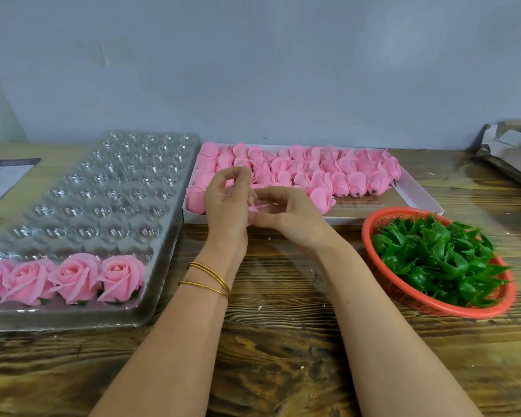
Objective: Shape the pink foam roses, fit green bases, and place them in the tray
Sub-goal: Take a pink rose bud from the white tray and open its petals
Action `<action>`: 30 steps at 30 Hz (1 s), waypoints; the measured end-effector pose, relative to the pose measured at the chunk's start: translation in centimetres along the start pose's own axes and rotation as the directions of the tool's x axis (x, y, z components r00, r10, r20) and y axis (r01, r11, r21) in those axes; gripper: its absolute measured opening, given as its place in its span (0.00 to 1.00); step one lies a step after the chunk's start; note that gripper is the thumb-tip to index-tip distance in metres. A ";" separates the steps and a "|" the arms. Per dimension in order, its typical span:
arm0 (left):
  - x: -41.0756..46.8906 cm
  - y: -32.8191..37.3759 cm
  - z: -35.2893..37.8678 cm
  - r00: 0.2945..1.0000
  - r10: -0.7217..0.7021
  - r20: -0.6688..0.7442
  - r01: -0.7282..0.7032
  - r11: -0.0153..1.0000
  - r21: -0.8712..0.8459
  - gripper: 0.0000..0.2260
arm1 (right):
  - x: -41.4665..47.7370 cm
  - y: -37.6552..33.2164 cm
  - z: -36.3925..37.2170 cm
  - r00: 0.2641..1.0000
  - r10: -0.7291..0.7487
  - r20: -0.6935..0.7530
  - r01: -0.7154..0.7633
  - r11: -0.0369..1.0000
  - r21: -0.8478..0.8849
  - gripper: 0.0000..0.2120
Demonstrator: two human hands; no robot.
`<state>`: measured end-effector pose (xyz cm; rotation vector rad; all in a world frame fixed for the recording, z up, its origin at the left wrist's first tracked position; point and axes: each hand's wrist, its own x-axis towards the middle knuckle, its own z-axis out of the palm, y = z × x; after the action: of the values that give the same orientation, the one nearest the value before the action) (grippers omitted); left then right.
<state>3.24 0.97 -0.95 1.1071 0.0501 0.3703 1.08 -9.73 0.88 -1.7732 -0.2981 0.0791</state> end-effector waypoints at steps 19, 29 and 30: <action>-0.2 0.2 0.1 1.000 -0.024 -0.001 0.024 0.998 0.053 0.16 | 0.1 0.5 0.5 0.995 -0.097 0.010 0.097 0.992 -0.085 0.12; -0.2 0.5 0.0 0.965 -0.191 0.179 0.193 0.981 0.006 0.27 | 0.4 0.9 -0.3 0.990 -0.108 -0.086 0.117 0.987 0.110 0.05; -0.2 0.5 0.0 0.956 -0.203 0.211 0.204 0.979 0.016 0.26 | 0.5 0.9 -0.4 0.991 -0.093 -0.096 0.108 0.980 0.167 0.04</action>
<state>2.95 1.14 -0.57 1.1186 -0.0256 0.0667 1.79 -10.16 0.15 -1.5830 -0.3080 -0.0445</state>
